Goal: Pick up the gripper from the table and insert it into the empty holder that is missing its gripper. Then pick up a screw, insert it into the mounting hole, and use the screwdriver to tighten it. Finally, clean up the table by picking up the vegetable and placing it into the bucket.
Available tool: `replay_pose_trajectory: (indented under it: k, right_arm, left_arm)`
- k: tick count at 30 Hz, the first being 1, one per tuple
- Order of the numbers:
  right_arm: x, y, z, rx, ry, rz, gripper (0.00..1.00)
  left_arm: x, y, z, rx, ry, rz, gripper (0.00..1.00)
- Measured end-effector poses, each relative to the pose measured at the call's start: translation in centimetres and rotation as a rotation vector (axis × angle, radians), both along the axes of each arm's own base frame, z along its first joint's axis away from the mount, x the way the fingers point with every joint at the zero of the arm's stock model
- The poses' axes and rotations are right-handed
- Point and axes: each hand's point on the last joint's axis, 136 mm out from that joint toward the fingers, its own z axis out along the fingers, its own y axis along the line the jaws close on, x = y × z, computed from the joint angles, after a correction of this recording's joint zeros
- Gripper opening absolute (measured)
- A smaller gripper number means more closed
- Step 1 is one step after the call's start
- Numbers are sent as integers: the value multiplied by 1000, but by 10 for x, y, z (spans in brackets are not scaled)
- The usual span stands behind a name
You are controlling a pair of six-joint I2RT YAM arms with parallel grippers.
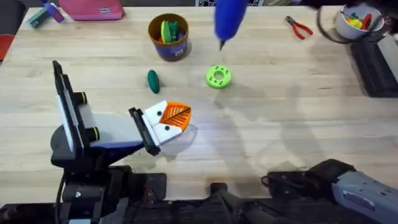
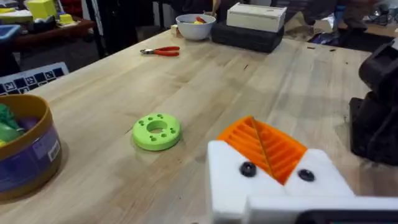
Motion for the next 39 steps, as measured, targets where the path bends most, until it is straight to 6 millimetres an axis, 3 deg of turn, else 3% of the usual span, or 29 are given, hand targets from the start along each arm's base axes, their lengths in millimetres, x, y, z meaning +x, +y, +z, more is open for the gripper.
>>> replay_pose_trajectory:
  k: [12, 25, 29, 39]
  right_arm:
    - [-72, 85, -19, -15, -116, 543, 24]
    - [-125, 112, -23, -19, -219, 714, 24]
    - [-131, 120, -28, -27, -256, 737, 24]
    - [-121, 139, -56, -63, -276, 748, 24]
  left_arm:
    - [0, 0, 0, 0, 0, 0, 9]
    - [0, 0, 0, 0, 0, 0, 9]
    - [0, 0, 0, 0, 0, 0, 9]
    - [0, 0, 0, 0, 0, 0, 9]
